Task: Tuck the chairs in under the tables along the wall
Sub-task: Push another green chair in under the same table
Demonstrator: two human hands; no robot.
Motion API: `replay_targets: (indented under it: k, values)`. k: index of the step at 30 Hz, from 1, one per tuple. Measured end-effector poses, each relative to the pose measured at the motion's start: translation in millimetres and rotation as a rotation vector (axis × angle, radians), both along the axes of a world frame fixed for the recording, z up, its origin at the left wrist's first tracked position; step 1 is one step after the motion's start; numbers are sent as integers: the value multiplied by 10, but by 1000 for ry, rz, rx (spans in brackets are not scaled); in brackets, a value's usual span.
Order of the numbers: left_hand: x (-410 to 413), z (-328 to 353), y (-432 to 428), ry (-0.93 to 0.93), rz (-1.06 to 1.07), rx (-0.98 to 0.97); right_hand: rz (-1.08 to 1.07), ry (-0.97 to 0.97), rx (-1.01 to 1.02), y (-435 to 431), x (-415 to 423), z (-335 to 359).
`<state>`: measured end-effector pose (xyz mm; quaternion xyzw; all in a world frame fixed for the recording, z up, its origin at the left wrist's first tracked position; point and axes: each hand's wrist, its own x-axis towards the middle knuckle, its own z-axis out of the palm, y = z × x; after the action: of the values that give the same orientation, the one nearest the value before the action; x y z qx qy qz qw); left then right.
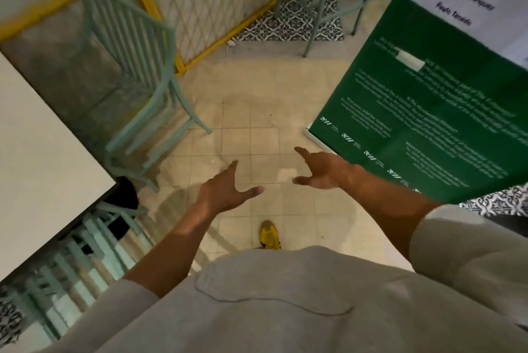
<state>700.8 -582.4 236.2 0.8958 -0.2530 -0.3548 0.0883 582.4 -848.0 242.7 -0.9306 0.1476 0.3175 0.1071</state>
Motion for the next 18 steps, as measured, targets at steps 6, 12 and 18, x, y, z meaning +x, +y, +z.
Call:
replay_targets:
  k: [6,12,18]
  values:
    - [601,-2,-388,4,99,20,137,-37,-27,-469,1076,196]
    - [1355,-20,-349,-89,329,51,389,-120,-13,-667,2450,247]
    - [2201,29,-603,-166,591,127,589,-207,32,-1000,4092,304]
